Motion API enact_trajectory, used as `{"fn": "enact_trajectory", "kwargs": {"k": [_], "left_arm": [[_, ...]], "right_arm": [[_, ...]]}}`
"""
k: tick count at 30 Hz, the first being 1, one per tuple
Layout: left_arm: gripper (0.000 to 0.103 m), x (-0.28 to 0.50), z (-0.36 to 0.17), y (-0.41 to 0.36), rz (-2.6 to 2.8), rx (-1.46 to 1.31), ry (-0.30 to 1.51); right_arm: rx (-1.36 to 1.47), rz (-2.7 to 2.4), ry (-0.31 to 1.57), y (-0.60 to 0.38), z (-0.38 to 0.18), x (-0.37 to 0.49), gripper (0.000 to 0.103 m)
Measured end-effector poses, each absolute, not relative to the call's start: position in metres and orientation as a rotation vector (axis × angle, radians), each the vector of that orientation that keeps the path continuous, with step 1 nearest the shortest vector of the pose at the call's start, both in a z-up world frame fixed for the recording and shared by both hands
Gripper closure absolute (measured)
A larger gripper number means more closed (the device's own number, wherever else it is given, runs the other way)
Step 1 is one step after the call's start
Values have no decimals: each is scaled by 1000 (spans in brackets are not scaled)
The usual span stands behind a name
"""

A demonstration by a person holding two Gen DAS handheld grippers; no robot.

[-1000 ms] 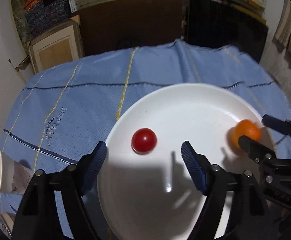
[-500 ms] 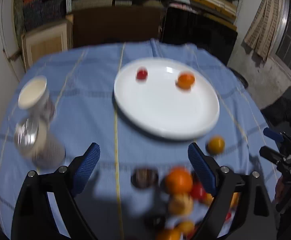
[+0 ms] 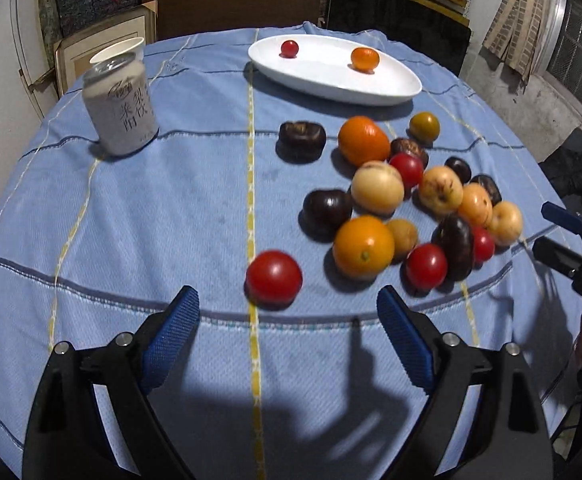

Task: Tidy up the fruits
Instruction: 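Grasp a red tomato with the left tool while the right tool grasps a pale yellow fruit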

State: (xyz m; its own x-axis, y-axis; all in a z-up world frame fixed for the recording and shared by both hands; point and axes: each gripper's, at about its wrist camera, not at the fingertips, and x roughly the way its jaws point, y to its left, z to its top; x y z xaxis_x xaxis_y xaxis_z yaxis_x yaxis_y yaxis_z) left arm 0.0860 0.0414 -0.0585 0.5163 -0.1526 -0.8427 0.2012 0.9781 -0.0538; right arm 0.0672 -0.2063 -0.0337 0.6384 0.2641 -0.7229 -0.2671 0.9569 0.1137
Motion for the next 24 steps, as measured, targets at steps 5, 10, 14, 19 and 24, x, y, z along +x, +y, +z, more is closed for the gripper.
{"fn": "enact_trajectory", "kwargs": {"k": [5, 10, 14, 19, 24], "left_arm": [[32, 94, -63, 47, -219, 41, 1005], [58, 106, -68, 48, -202, 36, 1004], [73, 109, -67, 51, -217, -8, 990], [73, 105, -69, 45, -207, 37, 947], [73, 105, -69, 46, -212, 27, 949]], "right_arm": [[-22, 312, 822, -205, -34, 57, 11], [2, 303, 831, -212, -38, 56, 11], [6, 298, 841, -214, -42, 59, 11], [-31, 256, 878, -208, -53, 76, 11], [-112, 233, 893, -194, -59, 89, 24]]}}
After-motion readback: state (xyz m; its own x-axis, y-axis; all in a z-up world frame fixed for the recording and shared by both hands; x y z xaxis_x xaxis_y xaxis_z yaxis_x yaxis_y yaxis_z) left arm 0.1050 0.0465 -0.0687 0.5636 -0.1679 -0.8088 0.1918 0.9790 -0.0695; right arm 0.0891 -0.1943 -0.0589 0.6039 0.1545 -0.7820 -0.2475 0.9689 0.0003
